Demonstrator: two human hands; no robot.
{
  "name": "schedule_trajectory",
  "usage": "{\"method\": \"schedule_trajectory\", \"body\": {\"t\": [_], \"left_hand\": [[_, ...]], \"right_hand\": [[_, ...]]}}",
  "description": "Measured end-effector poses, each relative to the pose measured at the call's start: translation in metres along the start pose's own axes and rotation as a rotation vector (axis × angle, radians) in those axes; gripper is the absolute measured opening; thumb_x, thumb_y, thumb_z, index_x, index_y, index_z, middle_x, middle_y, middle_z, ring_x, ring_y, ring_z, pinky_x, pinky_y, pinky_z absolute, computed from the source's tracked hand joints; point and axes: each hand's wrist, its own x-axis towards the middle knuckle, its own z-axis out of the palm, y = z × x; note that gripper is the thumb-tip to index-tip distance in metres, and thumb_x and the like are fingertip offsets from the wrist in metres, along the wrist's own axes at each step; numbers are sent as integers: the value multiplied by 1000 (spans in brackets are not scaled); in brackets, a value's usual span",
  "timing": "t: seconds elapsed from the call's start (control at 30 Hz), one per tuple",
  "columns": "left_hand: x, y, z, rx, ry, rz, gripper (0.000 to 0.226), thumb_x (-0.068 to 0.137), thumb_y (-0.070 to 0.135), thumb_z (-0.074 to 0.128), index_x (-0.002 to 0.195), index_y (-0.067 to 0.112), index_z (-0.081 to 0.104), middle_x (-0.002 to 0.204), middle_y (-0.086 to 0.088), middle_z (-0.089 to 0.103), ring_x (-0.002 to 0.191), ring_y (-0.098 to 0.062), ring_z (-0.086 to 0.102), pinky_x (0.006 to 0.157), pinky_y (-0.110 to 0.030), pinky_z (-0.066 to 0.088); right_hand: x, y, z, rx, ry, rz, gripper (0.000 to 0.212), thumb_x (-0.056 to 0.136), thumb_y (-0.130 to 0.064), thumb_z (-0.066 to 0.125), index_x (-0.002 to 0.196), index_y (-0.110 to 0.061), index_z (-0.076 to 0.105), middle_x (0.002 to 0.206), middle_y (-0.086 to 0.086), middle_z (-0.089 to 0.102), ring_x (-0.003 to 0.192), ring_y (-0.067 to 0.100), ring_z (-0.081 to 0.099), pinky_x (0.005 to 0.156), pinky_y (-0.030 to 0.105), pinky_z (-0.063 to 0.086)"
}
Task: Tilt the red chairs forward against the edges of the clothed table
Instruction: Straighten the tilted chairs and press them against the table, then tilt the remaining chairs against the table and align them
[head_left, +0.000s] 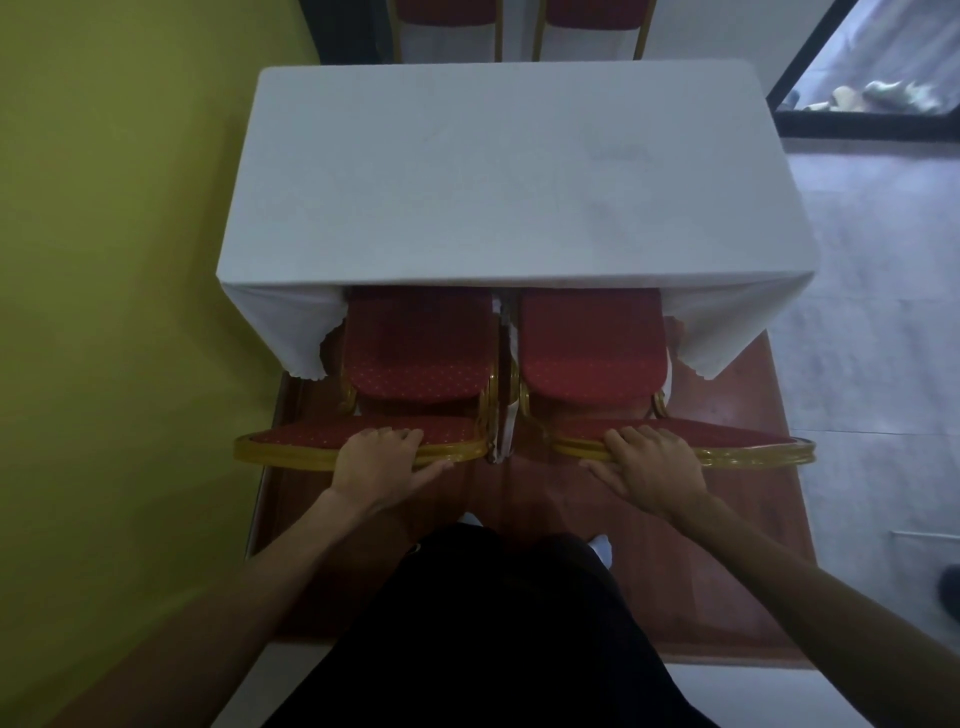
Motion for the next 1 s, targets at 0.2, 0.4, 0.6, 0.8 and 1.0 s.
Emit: {"method": "schedule_trajectory", "body": {"t": [0.2, 0.4, 0.6, 0.8, 1.0], "left_hand": [[4, -1, 4, -13, -116, 5, 90, 89, 81, 9, 150, 20, 36, 149, -1, 47, 138, -26, 42, 109, -42, 39], [8, 0, -2, -28, -208, -16, 99, 83, 87, 5, 155, 22, 23, 159, -3, 32, 145, -27, 29, 115, -44, 29], [20, 20, -13, -42, -239, 39, 102, 80, 87, -1, 156, 23, 17, 161, -4, 25, 147, -25, 24, 119, -44, 19], [52, 76, -38, -119, -220, 65, 102, 78, 87, -2, 156, 24, 17, 162, -2, 22, 148, -23, 20, 121, -43, 15], [83, 153, -57, -124, -166, 80, 97, 84, 85, 2, 155, 22, 23, 160, -5, 29, 146, -26, 26, 119, -44, 19]], "right_hand": [[2, -3, 7, -4, -87, 68, 69, 95, -72, 33, 117, -15, 64, 118, 7, 69, 96, 27, 69, 70, 37, 54], [3, -4, 0, 32, -174, 83, 78, 95, -74, 24, 136, -15, 55, 136, 10, 60, 119, 33, 58, 86, 46, 53], [-2, 4, -10, 101, -188, 84, 79, 94, -76, 22, 135, -18, 56, 137, 8, 59, 124, 32, 55, 93, 48, 50], [-18, 42, -21, 192, -136, 110, 76, 95, -73, 25, 128, -16, 64, 129, 8, 65, 118, 30, 60, 92, 46, 51], [-65, 134, -24, 309, -107, 54, 68, 98, -68, 28, 129, -18, 64, 131, 3, 65, 123, 23, 59, 102, 46, 45]]}}
